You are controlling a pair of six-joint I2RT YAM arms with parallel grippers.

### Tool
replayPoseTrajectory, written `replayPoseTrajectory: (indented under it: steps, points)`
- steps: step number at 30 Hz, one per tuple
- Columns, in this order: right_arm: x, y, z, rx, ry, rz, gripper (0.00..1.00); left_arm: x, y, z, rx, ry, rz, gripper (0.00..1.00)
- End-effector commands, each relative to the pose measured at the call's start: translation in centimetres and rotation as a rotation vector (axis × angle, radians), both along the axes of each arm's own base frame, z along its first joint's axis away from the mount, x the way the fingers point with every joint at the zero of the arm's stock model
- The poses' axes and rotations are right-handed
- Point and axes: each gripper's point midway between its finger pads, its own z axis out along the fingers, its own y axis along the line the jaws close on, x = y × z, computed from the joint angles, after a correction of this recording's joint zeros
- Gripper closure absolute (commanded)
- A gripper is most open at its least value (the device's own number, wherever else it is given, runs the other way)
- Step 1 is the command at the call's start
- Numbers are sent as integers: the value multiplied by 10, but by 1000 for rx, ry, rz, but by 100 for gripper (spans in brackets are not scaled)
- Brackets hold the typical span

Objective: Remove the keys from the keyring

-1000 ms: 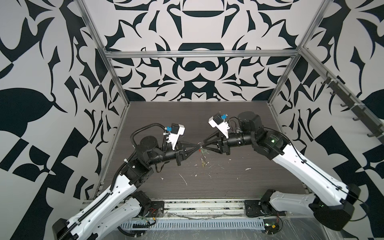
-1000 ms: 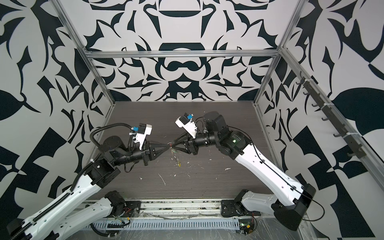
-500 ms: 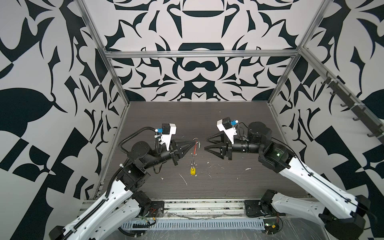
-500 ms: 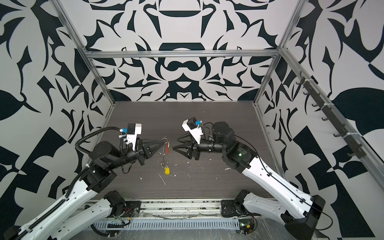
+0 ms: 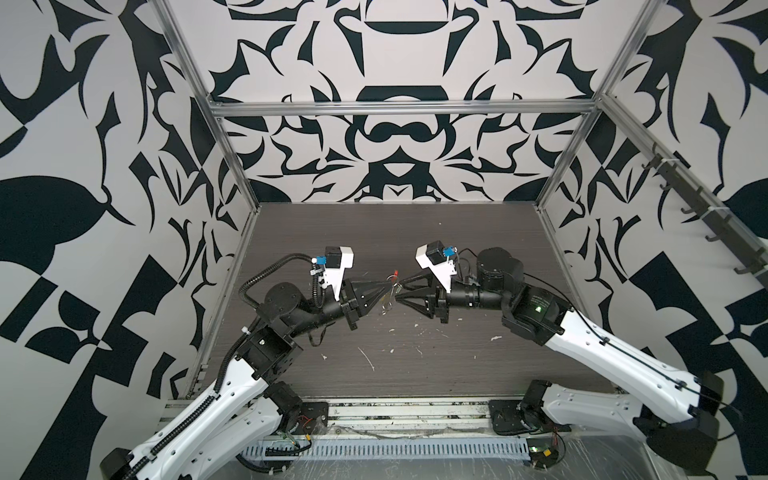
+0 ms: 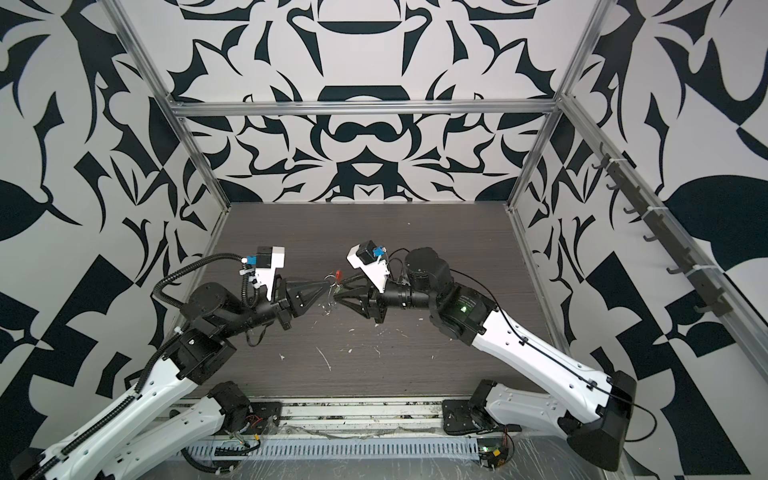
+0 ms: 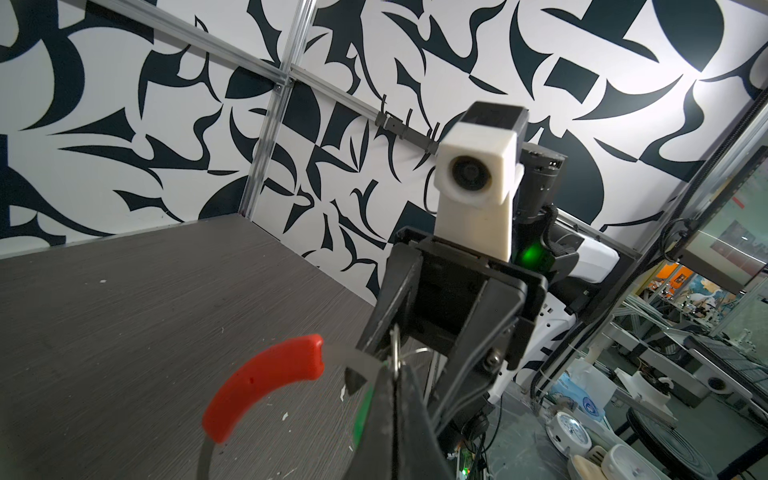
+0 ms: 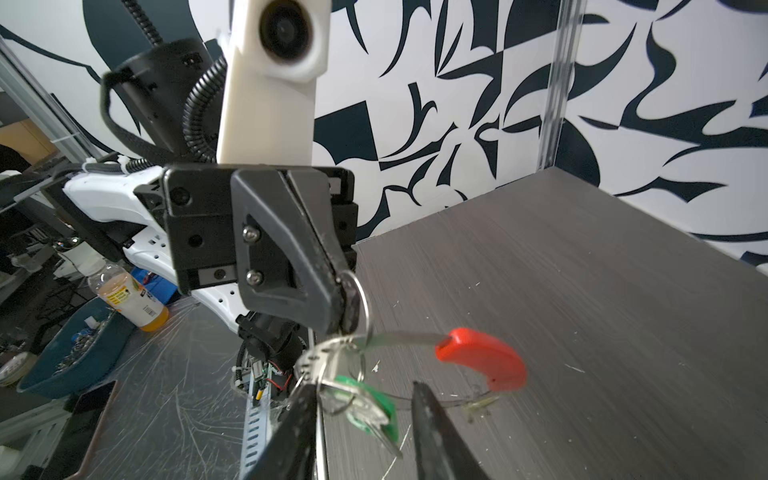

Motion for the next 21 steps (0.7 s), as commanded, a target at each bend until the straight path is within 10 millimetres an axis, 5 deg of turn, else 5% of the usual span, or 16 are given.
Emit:
replayPoseTrajectory:
  steps: [1,10,21]
  points:
    - [-1,2,28,67,-72,3,69,-4,2,9,-33,-31,-7,100]
    - [-5,8,24,54,-66,16,100,-1,8,13,-60,-37,35,100]
    - [-14,24,-2,-54,-104,35,100,13,20,25,-157,-8,134,100]
